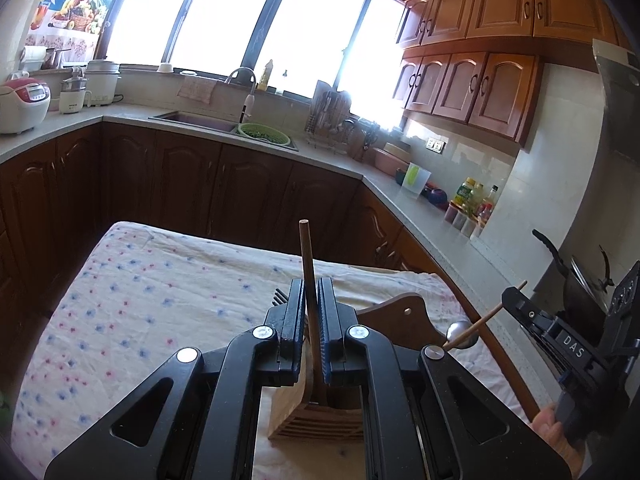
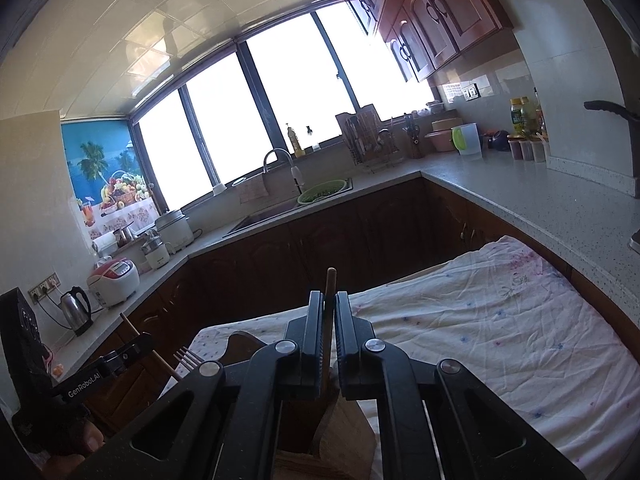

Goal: Organize utensils
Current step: 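Open both tools and withdraw them from the holder, then close the left tool on a metal chopstick while the right tool grasps a wooden chopstick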

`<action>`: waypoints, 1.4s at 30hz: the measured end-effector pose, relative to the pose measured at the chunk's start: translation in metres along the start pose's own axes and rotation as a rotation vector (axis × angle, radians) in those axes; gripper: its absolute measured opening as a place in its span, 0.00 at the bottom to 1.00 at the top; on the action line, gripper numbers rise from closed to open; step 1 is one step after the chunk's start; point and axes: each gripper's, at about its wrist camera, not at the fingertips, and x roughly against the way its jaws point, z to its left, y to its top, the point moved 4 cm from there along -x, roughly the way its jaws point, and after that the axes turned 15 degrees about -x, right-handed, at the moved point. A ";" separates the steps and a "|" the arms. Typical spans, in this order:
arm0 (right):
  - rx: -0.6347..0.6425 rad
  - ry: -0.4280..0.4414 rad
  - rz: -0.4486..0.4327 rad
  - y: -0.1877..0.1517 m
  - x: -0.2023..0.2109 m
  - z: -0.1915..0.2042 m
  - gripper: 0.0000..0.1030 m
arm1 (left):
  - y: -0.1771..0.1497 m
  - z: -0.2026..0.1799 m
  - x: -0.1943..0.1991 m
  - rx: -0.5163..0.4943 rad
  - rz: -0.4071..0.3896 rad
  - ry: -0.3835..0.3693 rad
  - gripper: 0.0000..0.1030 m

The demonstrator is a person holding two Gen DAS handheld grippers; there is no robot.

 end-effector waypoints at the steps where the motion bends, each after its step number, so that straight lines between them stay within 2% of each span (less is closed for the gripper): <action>1: -0.010 0.003 0.003 -0.001 0.000 -0.001 0.10 | 0.000 0.000 0.000 -0.001 0.006 -0.005 0.07; 2: -0.016 0.010 0.008 -0.001 0.000 -0.001 0.13 | -0.001 -0.001 0.001 -0.002 0.009 -0.007 0.10; 3: -0.020 0.016 0.014 -0.002 0.001 -0.001 0.16 | -0.001 -0.001 0.003 -0.002 0.009 -0.008 0.19; 4: -0.025 0.025 0.016 -0.002 0.002 -0.001 0.31 | -0.002 -0.001 0.006 -0.002 0.003 -0.005 0.24; 5: -0.029 0.042 0.012 -0.002 0.005 -0.001 0.54 | -0.002 -0.001 0.010 -0.002 -0.004 -0.001 0.36; 6: -0.032 0.054 0.001 -0.002 0.010 -0.001 0.64 | -0.002 -0.002 0.014 -0.003 -0.011 0.005 0.47; 7: -0.033 0.062 -0.018 -0.001 0.015 -0.001 0.75 | -0.003 -0.002 0.019 -0.003 -0.016 0.010 0.53; 9: -0.030 0.082 -0.053 0.000 0.027 -0.001 0.82 | -0.005 -0.002 0.029 0.002 -0.031 0.020 0.71; 11: -0.026 0.094 -0.059 0.001 0.036 -0.002 0.91 | -0.011 0.000 0.039 0.012 -0.042 0.032 0.77; 13: -0.022 0.092 -0.063 -0.001 0.045 -0.004 0.99 | -0.019 0.001 0.050 0.025 -0.045 0.029 0.78; 18: 0.051 0.015 -0.104 -0.019 0.076 -0.012 1.00 | -0.048 0.001 0.075 0.049 -0.033 0.037 0.80; 22: 0.122 -0.072 -0.070 -0.043 0.095 -0.021 1.00 | -0.073 -0.005 0.095 0.044 -0.020 0.047 0.80; 27: 0.134 -0.069 -0.044 -0.065 0.125 -0.034 1.00 | -0.101 -0.016 0.112 0.023 0.016 0.055 0.80; 31: 0.160 -0.118 -0.036 -0.074 0.142 -0.042 1.00 | -0.118 -0.024 0.123 0.013 0.039 0.054 0.81; 37: 0.118 -0.157 0.002 -0.095 0.164 -0.064 1.00 | -0.140 -0.027 0.131 0.029 0.082 0.048 0.82; 42: 0.057 -0.200 0.091 -0.113 0.165 -0.090 1.00 | -0.160 -0.031 0.129 0.031 0.134 0.039 0.82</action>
